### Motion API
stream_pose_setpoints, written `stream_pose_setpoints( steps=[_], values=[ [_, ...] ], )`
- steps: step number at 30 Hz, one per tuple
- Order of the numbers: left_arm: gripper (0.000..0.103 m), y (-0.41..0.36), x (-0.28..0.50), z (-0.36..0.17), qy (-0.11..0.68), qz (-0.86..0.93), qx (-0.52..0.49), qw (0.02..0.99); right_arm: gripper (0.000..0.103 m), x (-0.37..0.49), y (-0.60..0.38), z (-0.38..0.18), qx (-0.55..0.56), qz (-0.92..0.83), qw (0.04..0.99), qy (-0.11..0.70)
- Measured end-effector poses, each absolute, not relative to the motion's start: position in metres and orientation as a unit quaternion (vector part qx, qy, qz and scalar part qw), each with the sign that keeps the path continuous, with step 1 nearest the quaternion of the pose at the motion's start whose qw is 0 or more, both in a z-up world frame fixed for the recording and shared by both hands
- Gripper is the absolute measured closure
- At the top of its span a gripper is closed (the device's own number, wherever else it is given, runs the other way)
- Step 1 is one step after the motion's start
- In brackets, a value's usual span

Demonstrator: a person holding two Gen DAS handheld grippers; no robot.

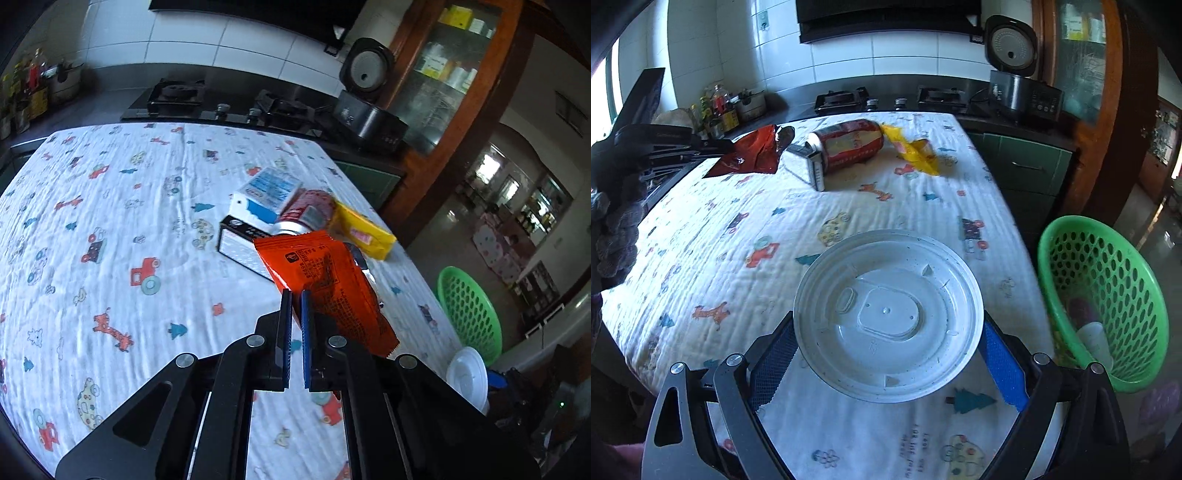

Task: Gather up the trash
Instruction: 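Drop the red bag into the basket with the left tool while the right tool drops the lid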

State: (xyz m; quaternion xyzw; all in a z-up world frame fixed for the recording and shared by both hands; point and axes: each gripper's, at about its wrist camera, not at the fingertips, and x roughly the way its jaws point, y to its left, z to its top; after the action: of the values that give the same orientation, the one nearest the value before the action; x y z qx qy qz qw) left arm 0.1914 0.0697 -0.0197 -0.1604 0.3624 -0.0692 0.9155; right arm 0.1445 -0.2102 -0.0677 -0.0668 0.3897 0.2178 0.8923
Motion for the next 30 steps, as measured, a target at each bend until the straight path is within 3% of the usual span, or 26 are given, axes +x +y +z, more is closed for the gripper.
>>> stream_pose_setpoints(
  steps=[14,30],
  values=[
    [0.1,-0.084,0.23,-0.009,0.383,-0.184,-0.102,0.9,0.013,0.171,-0.343,-0.051,-0.008,0.075,0.922,0.381],
    [0.1,-0.232,0.275,-0.027,0.422,-0.237,-0.017,0.875,0.013,0.2,-0.454,-0.086,0.063,-0.021,0.906,0.418]
  ],
)
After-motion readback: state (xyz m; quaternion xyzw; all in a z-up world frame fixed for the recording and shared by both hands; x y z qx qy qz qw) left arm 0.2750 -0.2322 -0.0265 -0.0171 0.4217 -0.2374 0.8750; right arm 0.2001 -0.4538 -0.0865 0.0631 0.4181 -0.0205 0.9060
